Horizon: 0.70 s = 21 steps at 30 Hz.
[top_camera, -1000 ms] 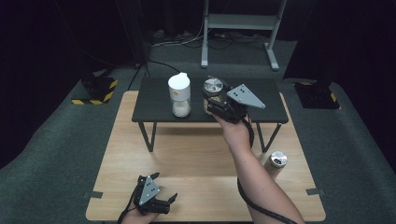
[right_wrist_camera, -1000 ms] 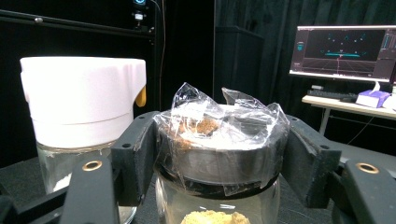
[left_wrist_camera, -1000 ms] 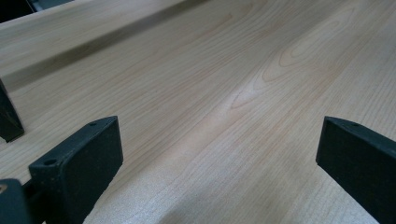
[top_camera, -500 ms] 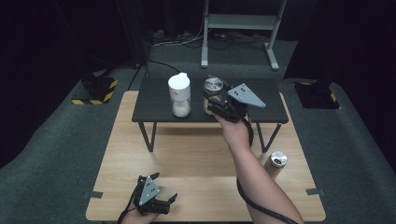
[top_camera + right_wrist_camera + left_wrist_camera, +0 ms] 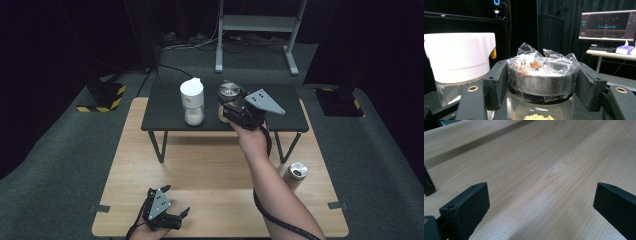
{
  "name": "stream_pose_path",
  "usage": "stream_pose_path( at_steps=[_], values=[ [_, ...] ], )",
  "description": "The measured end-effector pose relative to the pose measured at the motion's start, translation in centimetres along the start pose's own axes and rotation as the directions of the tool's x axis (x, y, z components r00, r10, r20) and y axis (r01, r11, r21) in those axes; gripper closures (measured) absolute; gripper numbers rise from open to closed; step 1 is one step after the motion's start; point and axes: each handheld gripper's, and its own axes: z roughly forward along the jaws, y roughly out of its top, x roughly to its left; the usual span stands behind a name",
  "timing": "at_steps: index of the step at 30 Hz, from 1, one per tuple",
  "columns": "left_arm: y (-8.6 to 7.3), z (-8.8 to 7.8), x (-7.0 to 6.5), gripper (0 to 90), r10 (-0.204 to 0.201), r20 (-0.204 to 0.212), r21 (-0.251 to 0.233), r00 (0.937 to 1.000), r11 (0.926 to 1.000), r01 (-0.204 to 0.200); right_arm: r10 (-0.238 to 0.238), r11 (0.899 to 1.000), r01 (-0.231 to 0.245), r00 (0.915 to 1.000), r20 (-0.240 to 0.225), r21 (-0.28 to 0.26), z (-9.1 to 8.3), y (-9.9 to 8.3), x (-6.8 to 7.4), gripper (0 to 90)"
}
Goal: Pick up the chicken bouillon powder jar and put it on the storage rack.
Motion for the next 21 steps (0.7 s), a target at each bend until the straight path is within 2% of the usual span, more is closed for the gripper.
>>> stream_pose_path(
  at_steps=[17, 21],
  values=[
    [0.00, 0.00, 0.03, 0.7, -0.002, 0.003, 0.000, 1.0000, 1.0000, 0.002, -0.004, 1.000, 0.004, 1.0000, 0.005, 0.005, -0.13, 0.04, 0.04, 33.0],
    [0.01, 0.02, 0.04, 0.7, -0.002, 0.004, 0.002, 1.0000, 1.0000, 0.002, -0.018, 1.000, 0.018, 0.9998, 0.013, 0.010, -0.15, 0.18, 0.12, 29.4]
  ],
)
